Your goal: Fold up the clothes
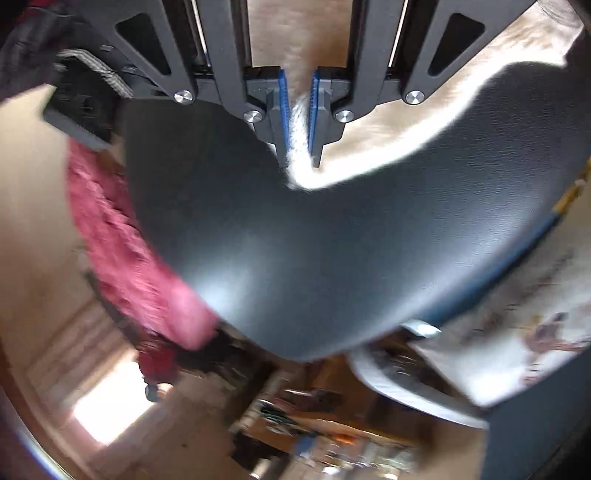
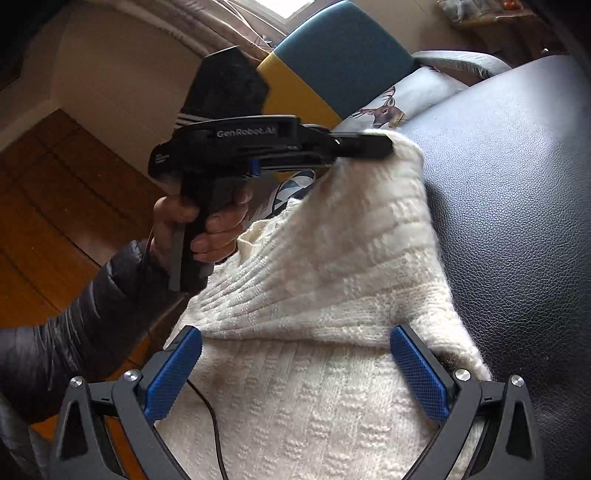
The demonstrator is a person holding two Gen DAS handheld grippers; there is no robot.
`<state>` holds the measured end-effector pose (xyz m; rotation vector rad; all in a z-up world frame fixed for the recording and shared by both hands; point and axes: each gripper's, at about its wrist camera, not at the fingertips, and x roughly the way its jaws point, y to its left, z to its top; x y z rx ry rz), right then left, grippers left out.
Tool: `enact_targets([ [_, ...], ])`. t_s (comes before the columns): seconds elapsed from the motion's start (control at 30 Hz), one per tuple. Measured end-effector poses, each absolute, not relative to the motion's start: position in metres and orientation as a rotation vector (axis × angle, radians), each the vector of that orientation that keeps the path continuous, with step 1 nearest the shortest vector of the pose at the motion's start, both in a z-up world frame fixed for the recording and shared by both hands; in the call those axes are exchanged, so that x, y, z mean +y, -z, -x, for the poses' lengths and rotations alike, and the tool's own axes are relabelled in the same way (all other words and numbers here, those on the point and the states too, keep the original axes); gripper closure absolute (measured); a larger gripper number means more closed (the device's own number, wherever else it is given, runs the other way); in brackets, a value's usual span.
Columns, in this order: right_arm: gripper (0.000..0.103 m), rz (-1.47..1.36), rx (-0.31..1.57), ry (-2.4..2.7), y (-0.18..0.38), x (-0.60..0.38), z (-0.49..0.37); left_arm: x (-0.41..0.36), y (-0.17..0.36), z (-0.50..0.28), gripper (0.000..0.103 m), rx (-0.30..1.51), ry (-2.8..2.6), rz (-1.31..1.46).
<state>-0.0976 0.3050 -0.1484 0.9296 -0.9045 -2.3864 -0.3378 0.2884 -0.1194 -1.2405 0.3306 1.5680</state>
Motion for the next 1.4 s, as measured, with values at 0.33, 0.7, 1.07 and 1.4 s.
enact_targets([
  [0.33, 0.000, -0.950, -0.879, 2.405, 0.149, 0.302, 0.097, 0.225, 0.099, 0.331, 0.085, 0.174, -1.838, 1.267],
  [0.7, 0.000, -0.986, -0.635, 2.576, 0.098, 0.286, 0.108, 0.032, 0.093, 0.272, 0.080, -0.079, -2.235, 1.372],
  [1.07, 0.000, -1.482, -0.183, 2.669, 0.141, 0.264, 0.225, -0.073, 0.125, 0.253, 0.078, -0.279, -2.421, 1.370],
  [1.4, 0.000, -1.407, -0.061, 2.749, 0.110, 0.242, 0.201, -0.140, 0.102, 0.211, 0.073, -0.864, -2.372, 1.322],
])
